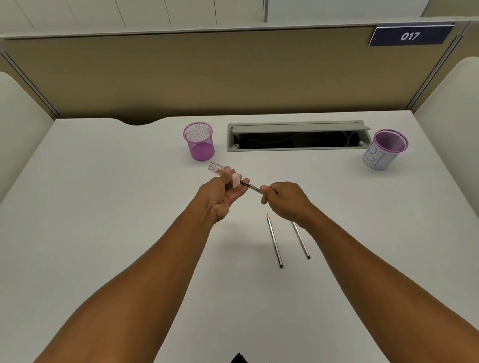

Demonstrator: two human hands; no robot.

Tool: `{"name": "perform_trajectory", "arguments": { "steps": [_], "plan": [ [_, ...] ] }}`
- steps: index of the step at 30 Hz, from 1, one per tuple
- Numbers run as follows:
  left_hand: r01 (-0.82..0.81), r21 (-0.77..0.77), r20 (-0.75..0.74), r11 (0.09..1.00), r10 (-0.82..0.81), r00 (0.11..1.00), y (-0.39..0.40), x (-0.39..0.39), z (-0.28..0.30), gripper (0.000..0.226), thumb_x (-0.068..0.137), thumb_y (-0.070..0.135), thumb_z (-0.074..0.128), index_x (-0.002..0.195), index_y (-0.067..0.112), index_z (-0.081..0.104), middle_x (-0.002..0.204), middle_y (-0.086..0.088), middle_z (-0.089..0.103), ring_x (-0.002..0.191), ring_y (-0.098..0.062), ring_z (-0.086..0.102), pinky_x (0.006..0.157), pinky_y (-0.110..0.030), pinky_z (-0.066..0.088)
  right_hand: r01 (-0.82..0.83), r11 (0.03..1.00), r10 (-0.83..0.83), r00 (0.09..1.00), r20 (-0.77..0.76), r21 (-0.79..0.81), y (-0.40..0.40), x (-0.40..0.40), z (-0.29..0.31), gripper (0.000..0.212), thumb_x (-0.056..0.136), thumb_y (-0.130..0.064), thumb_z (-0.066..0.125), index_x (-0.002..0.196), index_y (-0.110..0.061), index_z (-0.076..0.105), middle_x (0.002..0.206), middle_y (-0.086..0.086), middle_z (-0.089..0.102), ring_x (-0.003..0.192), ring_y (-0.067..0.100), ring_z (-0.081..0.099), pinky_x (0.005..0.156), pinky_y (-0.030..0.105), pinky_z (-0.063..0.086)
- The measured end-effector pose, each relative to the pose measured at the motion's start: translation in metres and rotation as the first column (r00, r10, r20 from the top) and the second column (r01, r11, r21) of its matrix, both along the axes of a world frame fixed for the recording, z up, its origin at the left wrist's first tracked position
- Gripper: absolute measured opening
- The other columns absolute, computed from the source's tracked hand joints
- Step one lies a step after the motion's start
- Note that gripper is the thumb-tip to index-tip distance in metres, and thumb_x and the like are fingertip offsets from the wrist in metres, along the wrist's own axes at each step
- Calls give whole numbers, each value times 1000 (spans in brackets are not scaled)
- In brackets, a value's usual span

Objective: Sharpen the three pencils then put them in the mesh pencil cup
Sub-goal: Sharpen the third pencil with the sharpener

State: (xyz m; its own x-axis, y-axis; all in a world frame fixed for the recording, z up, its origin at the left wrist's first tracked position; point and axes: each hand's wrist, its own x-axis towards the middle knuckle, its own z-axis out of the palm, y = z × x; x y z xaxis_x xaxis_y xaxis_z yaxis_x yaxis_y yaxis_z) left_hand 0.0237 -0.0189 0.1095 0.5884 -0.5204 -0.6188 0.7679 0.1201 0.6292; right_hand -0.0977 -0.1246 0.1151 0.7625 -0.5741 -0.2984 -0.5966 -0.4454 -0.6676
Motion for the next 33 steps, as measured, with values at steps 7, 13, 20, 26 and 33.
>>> {"name": "perform_trajectory", "arguments": {
  "steps": [7, 13, 20, 26, 33],
  "plan": [
    [-8, 8, -13, 1000, 8, 1000, -7, -8, 10, 18, 99, 16, 51, 107, 0, 54, 93, -17, 57, 98, -32, 62, 90, -45, 54, -14, 938, 82, 980, 180, -348, 0, -9, 3, 19, 94, -28, 57, 94, -11, 64, 89, 4, 63, 79, 22, 58, 65, 32, 45],
    [8, -41, -40, 999, -10, 999, -11, -15, 24, 22, 100, 13, 49, 116, -2, 52, 111, -21, 53, 104, -35, 61, 95, -45, 51, 26, 920, -45, 998, -40, -392, -1, -6, 24, 28, 96, -29, 49, 88, -11, 69, 83, 7, 67, 68, 22, 54, 57, 25, 35],
    [33, 18, -2, 999, -33, 999, -18, -18, 42, 34, 100, 9, 49, 133, 0, 46, 116, -22, 57, 109, -34, 64, 96, -46, 51, 118, 971, -118, 993, -14, 207, -10, -12, 53, 28, 97, -31, 53, 95, -7, 68, 83, 4, 65, 67, 15, 51, 56, 23, 40],
    [-20, 31, 3, 999, 20, 1000, -22, -20, 52, 40, 100, 6, 48, 140, 3, 44, 107, -19, 57, 108, -34, 63, 96, -44, 49, 23, 829, 80, 984, 158, -559, -5, -21, 32, 24, 95, -35, 55, 91, -13, 64, 83, 2, 60, 71, 20, 54, 59, 27, 35],
    [22, -5, 19, 1000, -22, 1000, -21, -29, 65, 38, 100, 10, 49, 137, 2, 45, 117, -23, 58, 105, -37, 64, 96, -45, 48, 55, 719, 7, 996, 87, -693, 6, -26, 39, 30, 97, -30, 47, 79, -9, 59, 69, 4, 53, 59, 20, 43, 53, 26, 28]
  ]
}}
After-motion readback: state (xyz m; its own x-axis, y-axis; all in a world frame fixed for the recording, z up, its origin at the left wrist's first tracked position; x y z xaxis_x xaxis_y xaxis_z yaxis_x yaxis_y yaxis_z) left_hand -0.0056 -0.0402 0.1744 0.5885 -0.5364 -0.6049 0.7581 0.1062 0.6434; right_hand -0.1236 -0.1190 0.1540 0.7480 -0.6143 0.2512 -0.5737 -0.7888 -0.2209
